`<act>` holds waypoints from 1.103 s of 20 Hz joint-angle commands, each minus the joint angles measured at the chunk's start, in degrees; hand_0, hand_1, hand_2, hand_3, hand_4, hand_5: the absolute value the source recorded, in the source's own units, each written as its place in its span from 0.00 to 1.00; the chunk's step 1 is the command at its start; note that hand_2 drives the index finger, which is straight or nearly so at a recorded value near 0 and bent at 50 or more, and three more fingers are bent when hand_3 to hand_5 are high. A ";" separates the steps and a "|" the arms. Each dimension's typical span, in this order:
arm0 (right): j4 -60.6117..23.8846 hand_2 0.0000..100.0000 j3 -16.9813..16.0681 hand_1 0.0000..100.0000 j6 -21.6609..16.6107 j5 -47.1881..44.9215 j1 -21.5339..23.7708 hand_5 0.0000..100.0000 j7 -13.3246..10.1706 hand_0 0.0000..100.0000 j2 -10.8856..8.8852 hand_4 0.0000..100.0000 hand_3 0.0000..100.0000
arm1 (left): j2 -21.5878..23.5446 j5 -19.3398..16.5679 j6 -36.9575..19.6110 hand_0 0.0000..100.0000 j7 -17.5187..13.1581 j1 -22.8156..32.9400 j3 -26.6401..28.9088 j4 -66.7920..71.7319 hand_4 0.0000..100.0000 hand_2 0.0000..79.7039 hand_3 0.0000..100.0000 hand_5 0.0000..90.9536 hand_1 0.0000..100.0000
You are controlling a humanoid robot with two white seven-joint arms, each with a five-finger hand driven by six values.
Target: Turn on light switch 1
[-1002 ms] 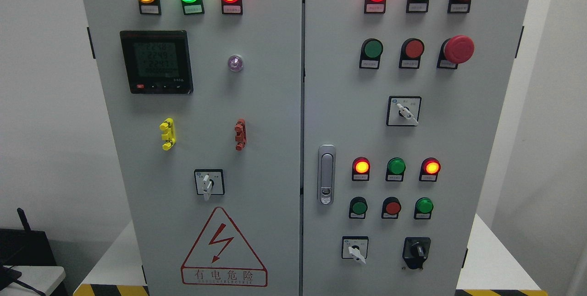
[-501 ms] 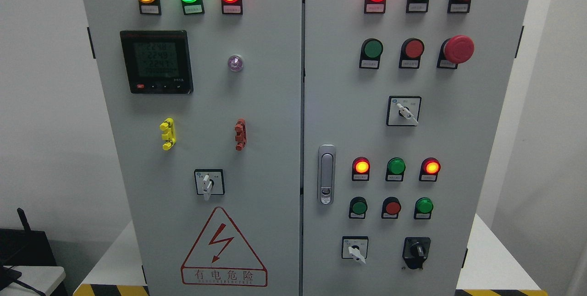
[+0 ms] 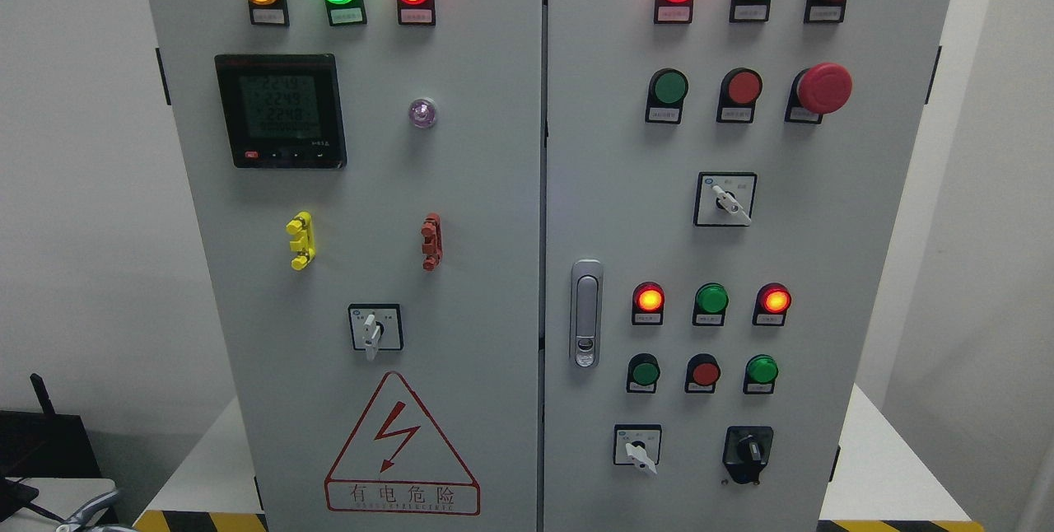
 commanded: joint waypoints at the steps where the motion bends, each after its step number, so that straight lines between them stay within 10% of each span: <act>1: 0.00 0.00 0.97 0.39 0.04 -1.41 0.03 0.00 -0.03 0.12 0.03 0.00 0.00 | -3.81 -4.26 -0.45 0.34 0.47 -4.05 -14.64 -6.16 0.67 0.37 0.54 0.45 0.00; 7: 0.00 0.00 0.97 0.39 -0.05 -1.41 0.03 0.00 -0.03 0.12 0.03 0.00 0.00 | -7.69 -4.62 2.61 0.24 6.26 -5.73 -24.04 -6.08 0.73 0.41 0.61 0.66 0.00; 22: 0.00 0.00 0.97 0.39 0.04 -1.41 -0.06 0.00 -0.03 0.12 0.03 0.00 0.00 | -9.98 -4.88 15.88 0.22 18.22 -9.86 -31.53 -6.16 0.76 0.48 0.68 0.73 0.00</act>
